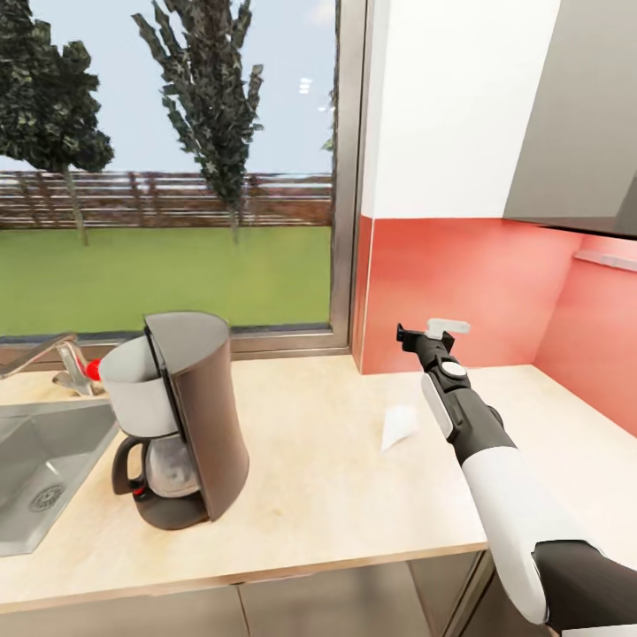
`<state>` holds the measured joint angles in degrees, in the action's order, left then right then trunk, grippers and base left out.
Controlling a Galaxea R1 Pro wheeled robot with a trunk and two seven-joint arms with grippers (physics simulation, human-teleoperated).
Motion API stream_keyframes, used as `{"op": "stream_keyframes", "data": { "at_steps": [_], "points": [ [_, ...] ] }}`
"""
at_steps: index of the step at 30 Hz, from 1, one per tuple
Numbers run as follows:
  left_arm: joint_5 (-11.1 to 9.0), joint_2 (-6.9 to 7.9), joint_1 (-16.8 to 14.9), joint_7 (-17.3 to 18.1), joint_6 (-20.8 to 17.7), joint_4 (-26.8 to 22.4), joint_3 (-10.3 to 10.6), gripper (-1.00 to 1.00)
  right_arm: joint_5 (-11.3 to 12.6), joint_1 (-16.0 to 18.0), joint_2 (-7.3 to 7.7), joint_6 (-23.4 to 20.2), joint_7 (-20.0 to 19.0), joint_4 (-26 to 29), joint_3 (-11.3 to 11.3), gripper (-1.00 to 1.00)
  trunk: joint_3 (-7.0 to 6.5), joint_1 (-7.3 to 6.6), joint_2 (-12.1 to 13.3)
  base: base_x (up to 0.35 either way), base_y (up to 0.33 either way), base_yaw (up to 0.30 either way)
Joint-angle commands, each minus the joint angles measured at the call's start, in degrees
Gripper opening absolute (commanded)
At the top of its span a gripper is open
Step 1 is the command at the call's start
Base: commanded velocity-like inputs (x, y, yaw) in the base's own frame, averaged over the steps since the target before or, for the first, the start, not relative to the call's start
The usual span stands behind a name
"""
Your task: Set up a coffee station on the kitchen countertop: keep the coffee maker on the countertop, move the bottle of coffee from the kitchen shelf to the counter next to the coffee maker, place a paper coffee filter on top of the coffee maker, put the saucer next to the coffee maker with the coffee cup on the saucer, and place the electric kettle next to the coffee maker.
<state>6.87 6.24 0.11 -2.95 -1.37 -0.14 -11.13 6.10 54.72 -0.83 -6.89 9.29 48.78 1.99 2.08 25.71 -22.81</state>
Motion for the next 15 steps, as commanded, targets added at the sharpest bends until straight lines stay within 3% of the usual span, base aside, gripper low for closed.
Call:
{"op": "stream_keyframes", "data": {
  "at_steps": [1,6,10,13,15],
  "points": [
    [0.6,0.00,0.0,-0.1,-0.1,0.0,-0.5,1.00,0.6,0.0,0.04,-0.2,0.4,0.1,0.2,1.00,0.11,0.07,-0.1,0.337,-0.008,0.000],
    [0.6,0.00,0.0,-0.1,0.0,0.0,-0.5,1.00,0.6,-0.2,0.04,-0.2,0.5,0.1,0.2,1.00,0.11,0.07,-0.1,0.338,-0.002,0.000],
    [0.7,-0.09,0.0,-0.1,0.2,0.0,-0.4,1.00,0.4,-0.3,0.79,-0.4,0.1,-3.4,0.2,1.00,0.11,0.07,-0.1,0.047,0.000,0.000],
    [0.8,-0.10,0.0,-0.1,0.2,0.0,-0.4,1.00,0.4,-0.3,3.37,-0.4,-3.6,-6.5,0.3,1.00,0.11,0.07,-0.1,0.009,0.000,0.000],
    [0.8,-0.14,0.0,-0.1,0.2,0.1,-0.4,1.00,0.3,-0.3,6.38,-0.4,-9.3,-7.4,0.3,1.00,0.11,0.07,-0.1,0.003,0.000,0.000]
  ]
}}
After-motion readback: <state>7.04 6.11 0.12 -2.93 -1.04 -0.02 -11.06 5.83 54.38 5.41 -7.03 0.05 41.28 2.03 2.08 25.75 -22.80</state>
